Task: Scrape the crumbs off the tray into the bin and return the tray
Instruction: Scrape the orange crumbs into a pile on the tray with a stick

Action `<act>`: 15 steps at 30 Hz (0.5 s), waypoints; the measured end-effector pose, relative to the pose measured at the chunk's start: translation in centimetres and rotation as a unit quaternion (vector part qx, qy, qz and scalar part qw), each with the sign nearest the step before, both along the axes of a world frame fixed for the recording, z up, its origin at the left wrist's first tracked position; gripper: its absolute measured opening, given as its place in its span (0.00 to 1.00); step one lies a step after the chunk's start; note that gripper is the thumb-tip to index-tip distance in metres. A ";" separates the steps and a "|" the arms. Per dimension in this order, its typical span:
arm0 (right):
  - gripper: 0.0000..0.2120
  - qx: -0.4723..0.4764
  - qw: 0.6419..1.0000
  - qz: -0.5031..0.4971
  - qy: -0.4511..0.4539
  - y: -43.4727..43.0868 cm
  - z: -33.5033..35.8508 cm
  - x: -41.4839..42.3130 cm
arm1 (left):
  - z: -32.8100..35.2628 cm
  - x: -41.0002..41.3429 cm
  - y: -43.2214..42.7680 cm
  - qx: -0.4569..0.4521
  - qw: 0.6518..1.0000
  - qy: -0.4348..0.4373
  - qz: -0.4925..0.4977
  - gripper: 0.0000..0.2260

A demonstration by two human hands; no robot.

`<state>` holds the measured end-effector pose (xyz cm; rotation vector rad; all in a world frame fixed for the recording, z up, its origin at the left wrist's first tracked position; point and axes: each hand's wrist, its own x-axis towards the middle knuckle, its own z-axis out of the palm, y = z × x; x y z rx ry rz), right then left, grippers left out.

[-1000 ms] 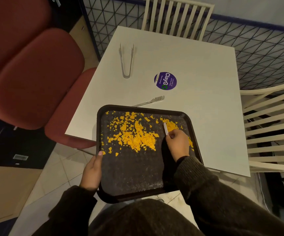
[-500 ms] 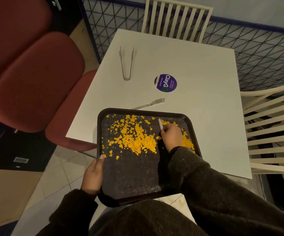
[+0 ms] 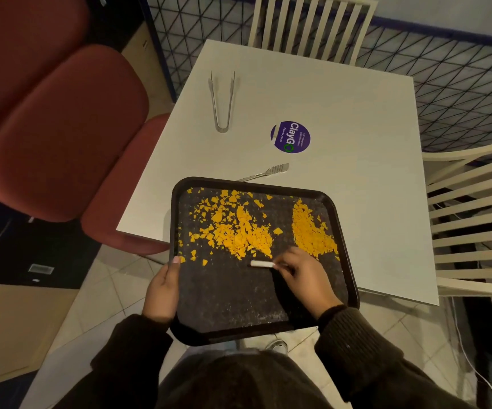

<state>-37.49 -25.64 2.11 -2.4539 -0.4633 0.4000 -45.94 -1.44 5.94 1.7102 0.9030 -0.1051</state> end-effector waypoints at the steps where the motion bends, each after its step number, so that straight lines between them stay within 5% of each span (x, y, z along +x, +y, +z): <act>1: 0.04 -0.005 1.000 0.026 -0.008 -0.3 -0.3 -0.5 | 0.0 0.0 0.0 0.004 1.000 0.000 -0.001 0.20; 5: 0.04 -0.021 0.998 0.055 -0.030 -0.6 -1.3 -1.2 | -0.1 -0.2 0.0 0.011 1.000 -0.001 -0.008 0.20; 15: 0.06 -0.013 0.996 -0.086 -0.013 1.5 -0.4 2.0 | 0.5 -0.6 -0.2 -0.017 0.999 -0.028 0.008 0.14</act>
